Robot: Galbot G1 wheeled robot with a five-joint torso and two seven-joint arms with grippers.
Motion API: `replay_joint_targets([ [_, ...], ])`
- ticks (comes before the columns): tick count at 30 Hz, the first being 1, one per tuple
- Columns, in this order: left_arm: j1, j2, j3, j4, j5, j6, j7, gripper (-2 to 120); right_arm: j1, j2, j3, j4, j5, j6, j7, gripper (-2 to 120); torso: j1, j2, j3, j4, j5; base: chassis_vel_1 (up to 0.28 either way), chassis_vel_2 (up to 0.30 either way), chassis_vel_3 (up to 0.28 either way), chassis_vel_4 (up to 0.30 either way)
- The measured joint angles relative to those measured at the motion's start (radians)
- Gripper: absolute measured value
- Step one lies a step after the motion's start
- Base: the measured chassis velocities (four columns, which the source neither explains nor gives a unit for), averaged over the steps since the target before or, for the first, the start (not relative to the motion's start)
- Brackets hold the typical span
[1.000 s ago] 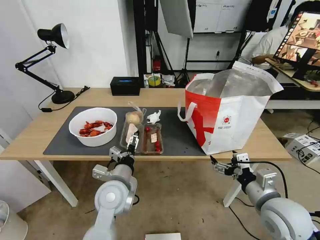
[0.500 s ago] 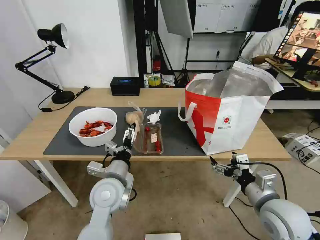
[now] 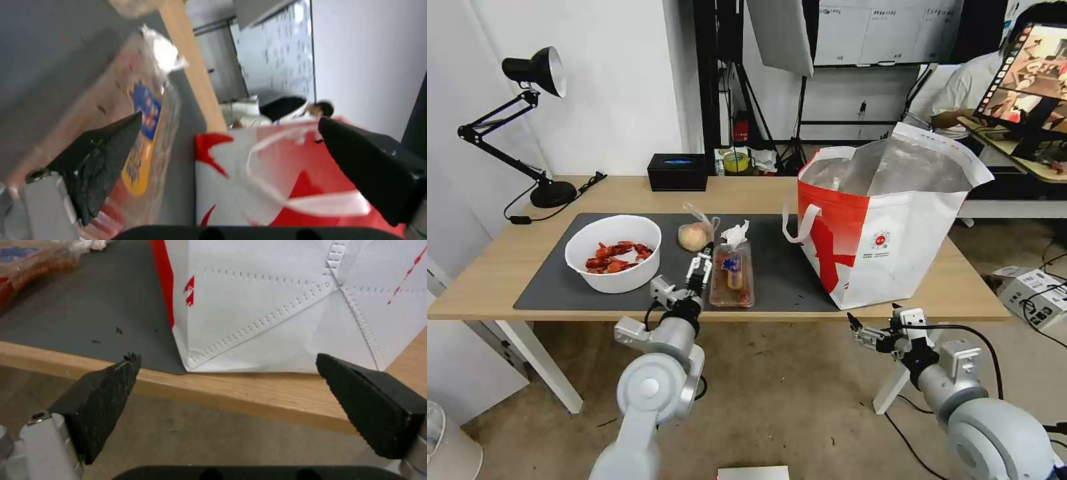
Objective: Pick up the trash from the table and place it into the takeout bag.
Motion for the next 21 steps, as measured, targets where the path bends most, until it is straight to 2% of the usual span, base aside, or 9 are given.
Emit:
replay_joint_targets([
  [10, -0.025, 0.03, 0.032, 0.01, 0.062, 0.033, 0.01, 100, -0.028, 0.013, 0.002, 0.009, -0.008, 0.019, -0.002, 100, 0.0, 0.0, 0.0, 0.0, 0.0, 0.0, 0.0, 0.0, 0.0],
  [13, -0.034, 0.091, 0.063, 0.019, 0.212, 0.062, 0.073, 100, -0.034, 0.012, 0.006, 0.011, -0.011, 0.024, -0.006, 100, 0.0, 0.0, 0.0, -0.0001, 0.0001, 0.0, 0.0, 0.0, 0.0],
  [14, -0.034, 0.091, 0.063, 0.019, 0.212, 0.062, 0.073, 100, -0.034, 0.012, 0.006, 0.011, -0.011, 0.024, -0.006, 100, 0.0, 0.0, 0.0, -0.0001, 0.0001, 0.0, 0.0, 0.0, 0.0],
  [15, -0.042, 0.122, 0.074, 0.038, 0.315, 0.063, 0.109, 100, -0.032, 0.01, 0.006, 0.012, -0.009, 0.025, -0.006, 100, 0.0, 0.0, 0.0, -0.0001, 0.0, 0.0, 0.0, 0.0, 0.0],
  [16, -0.054, 0.165, 0.087, 0.074, 0.468, 0.055, 0.172, 100, -0.028, 0.007, 0.006, 0.013, -0.005, 0.029, -0.006, 100, 0.0, 0.0, 0.0, -0.0001, 0.0, 0.0, 0.0, 0.0, 0.0],
  [17, -0.054, 0.165, 0.087, 0.074, 0.468, 0.055, 0.172, 100, -0.028, 0.007, 0.006, 0.013, -0.005, 0.029, -0.006, 100, 0.0, 0.0, 0.0, -0.0001, 0.0, 0.0, 0.0, 0.0, 0.0],
  [19, -0.078, 0.223, 0.104, 0.12, 0.666, 0.041, 0.265, 98, -0.025, -0.004, 0.007, 0.016, 0.006, 0.032, -0.006, 100, 0.0, 0.0, 0.0, 0.0003, -0.0002, 0.0, 0.0, 0.0, 0.0],
  [20, -0.078, 0.223, 0.104, 0.12, 0.666, 0.041, 0.265, 98, -0.025, -0.004, 0.007, 0.016, 0.006, 0.032, -0.006, 100, 0.0, 0.0, 0.0, 0.0003, -0.0002, 0.0, 0.0, 0.0, 0.0],
  [21, -0.095, 0.245, 0.111, 0.138, 0.734, 0.03, 0.301, 97, -0.025, -0.007, 0.007, 0.017, 0.012, 0.032, -0.006, 100, 0.0, 0.0, 0.0, 0.0001, -0.0002, 0.0, 0.0, 0.0, 0.0],
])
